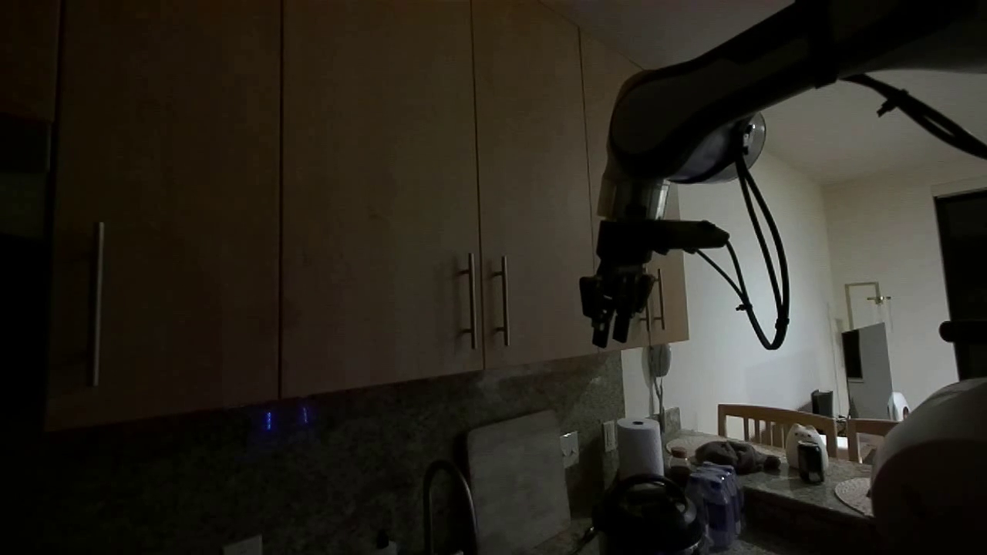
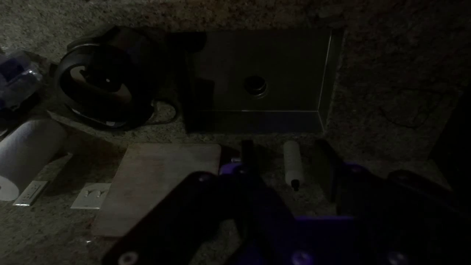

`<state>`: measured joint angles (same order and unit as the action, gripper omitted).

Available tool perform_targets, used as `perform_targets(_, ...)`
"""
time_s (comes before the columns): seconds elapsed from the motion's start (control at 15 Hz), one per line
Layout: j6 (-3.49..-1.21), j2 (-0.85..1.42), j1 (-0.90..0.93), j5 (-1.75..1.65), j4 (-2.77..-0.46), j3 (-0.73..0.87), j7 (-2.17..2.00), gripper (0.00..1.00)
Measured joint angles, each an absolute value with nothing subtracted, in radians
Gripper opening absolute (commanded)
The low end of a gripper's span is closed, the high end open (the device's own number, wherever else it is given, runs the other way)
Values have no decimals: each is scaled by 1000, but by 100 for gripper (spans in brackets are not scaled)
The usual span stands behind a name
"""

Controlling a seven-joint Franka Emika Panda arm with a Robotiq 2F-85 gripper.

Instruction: Close the drawer

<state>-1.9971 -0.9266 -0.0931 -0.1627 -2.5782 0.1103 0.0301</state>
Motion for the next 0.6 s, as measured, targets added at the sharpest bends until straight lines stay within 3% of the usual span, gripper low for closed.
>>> perform_targets(0.27,-1966,-927,-80,-163,-2578,110,35,98)
perform_targets(0.6,-1955,-926,-68,-163,-2578,100,35,100)
